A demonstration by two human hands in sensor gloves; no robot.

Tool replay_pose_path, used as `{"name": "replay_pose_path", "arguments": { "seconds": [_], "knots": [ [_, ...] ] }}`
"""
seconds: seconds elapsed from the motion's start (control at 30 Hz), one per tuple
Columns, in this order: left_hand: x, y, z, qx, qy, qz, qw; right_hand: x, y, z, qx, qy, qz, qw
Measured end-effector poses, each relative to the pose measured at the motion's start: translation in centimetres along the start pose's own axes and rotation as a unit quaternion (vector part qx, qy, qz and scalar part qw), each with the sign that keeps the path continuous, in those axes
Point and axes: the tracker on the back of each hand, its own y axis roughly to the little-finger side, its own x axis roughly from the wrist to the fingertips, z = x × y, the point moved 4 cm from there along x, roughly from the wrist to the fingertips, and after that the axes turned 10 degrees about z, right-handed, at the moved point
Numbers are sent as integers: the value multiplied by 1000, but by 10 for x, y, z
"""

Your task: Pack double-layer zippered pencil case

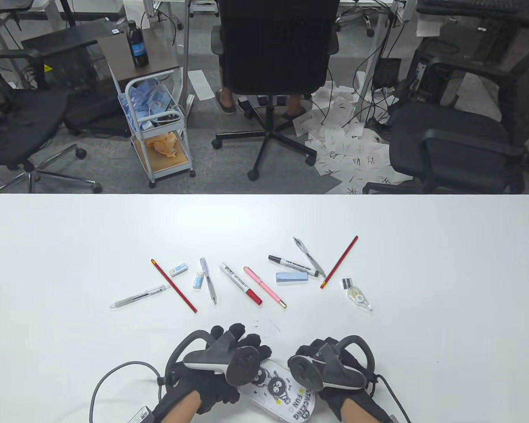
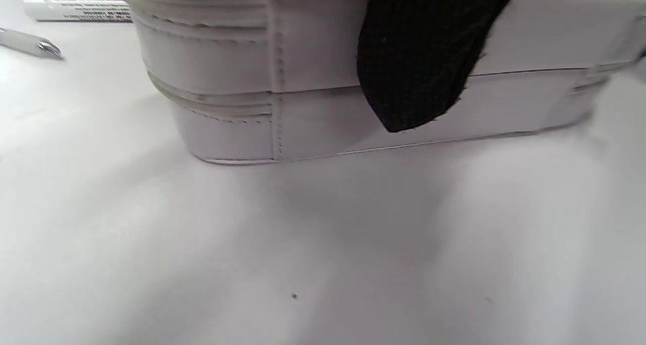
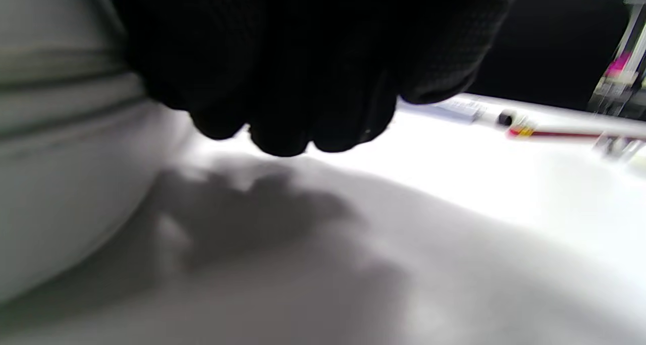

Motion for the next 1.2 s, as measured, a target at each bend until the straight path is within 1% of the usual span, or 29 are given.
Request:
{"name": "replay_pose_path", "arguments": {
  "seconds": [0.03, 0.1, 0.13, 0.17, 0.2, 0.23, 0.27, 0.33, 0.37, 0.43, 0.47, 0.5, 0.57, 0.6, 0.63, 0.67, 0.73, 0.77, 0.83, 0.87, 0.9, 0.93, 0.97, 1.0, 1.03, 1.07, 1.13, 1.2],
  "knots": [
    [1, 3, 6, 4, -16, 25, 1000, 0, -2, 4, 5, -23, -10, 1000],
    [-1, 16, 15, -11, -39, 70, 997, -1, -6, 5, 24, -39, -23, 999],
    [-3, 26, 19, -28, -42, 97, 994, -1, -9, 5, 27, -65, -35, 997],
    [-6, 34, 20, -56, -33, 115, 991, -3, -13, 6, 43, -97, -50, 993],
    [-7, 38, 21, -78, -26, 120, 989, -3, -15, 6, 59, -103, -54, 991],
    [-10, 40, 19, -119, -9, 117, 986, -4, -20, 6, 79, -106, -68, 989],
    [-10, 37, 15, -159, 17, 91, 983, -3, -25, 6, 83, -110, -78, 987],
    [-9, 24, 11, -221, 33, 43, 974, -2, -32, 6, 86, -110, -88, 986],
    [-8, 19, 9, -236, 32, 31, 971, -2, -34, 6, 87, -108, -91, 986],
    [-3, 3, 0, -233, 71, -10, 970, -1, -35, 4, 96, -102, -91, 986],
    [-1, -6, -5, -232, 94, -16, 968, 0, -34, 5, 102, -103, -89, 985],
    [1, -10, -8, -223, 98, -6, 970, -1, -33, 5, 102, -105, -87, 985],
    [2, -16, -8, -166, 80, 3, 983, -1, -28, 3, 92, -93, -78, 988],
    [2, -18, -8, -159, 85, -2, 984, -1, -27, 2, 83, -84, -71, 990],
    [0, -18, -10, -152, 101, 1, 983, -2, -23, 0, 65, -70, -59, 994],
    [-2, -17, -10, -143, 103, 5, 984, -2, -20, -1, 50, -63, -46, 996],
    [-7, -9, -11, -104, 106, 20, 989, -2, -3, -4, 11, -30, 5, 999],
    [-12, -1, -12, -85, 109, 36, 990, -1, 11, -6, -6, -17, 35, 999],
    [-16, 10, -15, -71, 115, 52, 990, -1, 29, -6, 9, -13, 74, 997],
    [-20, 19, -20, -37, 126, 82, 988, -1, 38, -6, 9, -13, 88, 996],
    [-22, 22, -21, -29, 122, 77, 989, 0, 41, -5, 22, -17, 84, 996],
    [-23, 24, -22, -42, 112, 62, 991, 0, 41, -4, 58, -22, 87, 994],
    [-26, 25, -24, -51, 118, 67, 989, 1, 39, -3, 76, -23, 84, 993],
    [-27, 23, -26, -47, 120, 65, 990, 1, 38, -2, 73, -21, 82, 994],
    [-30, 20, -26, -31, 108, 53, 992, 2, 40, -1, 53, -12, 88, 995],
    [-31, 17, -27, -23, 101, 40, 994, 3, 42, 0, 46, -15, 88, 995],
    [-34, 8, -26, -23, 79, 11, 997, 4, 46, 2, 70, -12, 97, 993],
    [-34, -3, -24, -32, 57, -20, 998, 6, 42, 1, 77, -4, 89, 993]
  ]
}}
